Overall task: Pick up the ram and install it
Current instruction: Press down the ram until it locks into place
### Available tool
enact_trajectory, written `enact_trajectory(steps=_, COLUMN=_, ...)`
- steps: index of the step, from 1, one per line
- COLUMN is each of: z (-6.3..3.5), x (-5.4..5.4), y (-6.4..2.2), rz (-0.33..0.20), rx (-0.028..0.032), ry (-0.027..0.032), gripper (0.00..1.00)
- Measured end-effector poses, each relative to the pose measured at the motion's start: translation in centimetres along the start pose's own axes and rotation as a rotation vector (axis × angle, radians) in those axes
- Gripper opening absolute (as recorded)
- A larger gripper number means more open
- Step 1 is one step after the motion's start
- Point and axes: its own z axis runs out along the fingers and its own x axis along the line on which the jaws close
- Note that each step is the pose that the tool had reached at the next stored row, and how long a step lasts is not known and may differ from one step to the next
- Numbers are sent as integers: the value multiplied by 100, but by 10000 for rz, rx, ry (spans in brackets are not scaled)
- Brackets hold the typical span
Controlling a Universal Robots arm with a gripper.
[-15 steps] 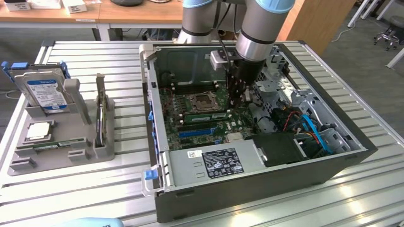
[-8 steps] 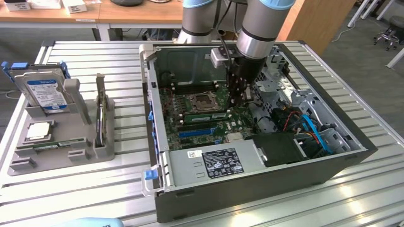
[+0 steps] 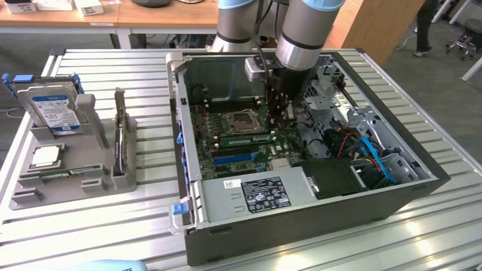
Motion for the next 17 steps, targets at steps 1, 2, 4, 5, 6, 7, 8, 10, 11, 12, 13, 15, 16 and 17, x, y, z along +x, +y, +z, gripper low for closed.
enact_trajectory(steps=1, z=0, x=-1, y=27, rz=1, rx=1, ry=0, gripper=10)
enact_trajectory(steps=2, z=1, x=-1, y=54, rz=1, rx=2, ry=1, gripper=10)
enact_trajectory(steps=4, z=3, x=-3, y=110, rz=0, rx=6, ry=-1, gripper=10)
enact_trajectory(steps=5, z=4, x=-3, y=136, rz=-1, rx=7, ry=-1, gripper=10)
enact_trajectory(steps=6, z=3, x=-3, y=162, rz=1, rx=7, ry=1, gripper=10)
enact_trajectory(steps=7, z=4, x=-3, y=188, rz=2, rx=9, ry=0, gripper=10)
enact_trajectory(steps=8, z=5, x=-3, y=214, rz=2, rx=10, ry=0, gripper=10)
enact_trajectory(steps=10, z=6, x=-3, y=266, rz=-1, rx=12, ry=0, gripper=10)
enact_trajectory(steps=11, z=7, x=-4, y=291, rz=1, rx=13, ry=0, gripper=10)
enact_trajectory(steps=12, z=7, x=-4, y=316, rz=1, rx=14, ry=1, gripper=10)
enact_trajectory(steps=13, z=8, x=-4, y=342, rz=1, rx=15, ry=0, gripper=10)
enact_trajectory(steps=15, z=9, x=-5, y=391, rz=-1, rx=16, ry=1, gripper=10)
enact_trajectory(steps=16, z=10, x=-5, y=415, rz=1, rx=17, ry=1, gripper=10)
enact_trajectory(steps=17, z=10, x=-5, y=439, rz=1, rx=16, ry=2, gripper=10)
